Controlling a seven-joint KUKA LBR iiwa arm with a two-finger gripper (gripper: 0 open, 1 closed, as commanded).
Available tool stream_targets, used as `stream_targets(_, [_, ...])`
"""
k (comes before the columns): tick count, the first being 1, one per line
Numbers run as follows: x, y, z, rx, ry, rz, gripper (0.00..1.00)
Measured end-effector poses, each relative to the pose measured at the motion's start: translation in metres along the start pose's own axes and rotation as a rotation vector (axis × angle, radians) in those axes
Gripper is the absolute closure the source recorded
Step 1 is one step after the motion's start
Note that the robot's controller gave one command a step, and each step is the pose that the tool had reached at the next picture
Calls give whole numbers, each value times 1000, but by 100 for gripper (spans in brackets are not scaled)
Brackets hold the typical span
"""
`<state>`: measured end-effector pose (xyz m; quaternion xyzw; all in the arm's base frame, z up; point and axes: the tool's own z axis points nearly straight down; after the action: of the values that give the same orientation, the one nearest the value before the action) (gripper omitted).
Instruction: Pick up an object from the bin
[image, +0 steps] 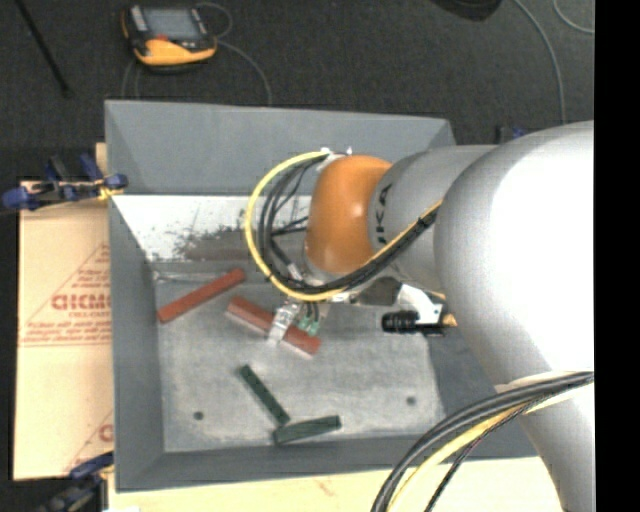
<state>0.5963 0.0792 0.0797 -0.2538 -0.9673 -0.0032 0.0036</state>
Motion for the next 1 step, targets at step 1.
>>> stream_targets(1, [0,0,0,0,-1,0,100])
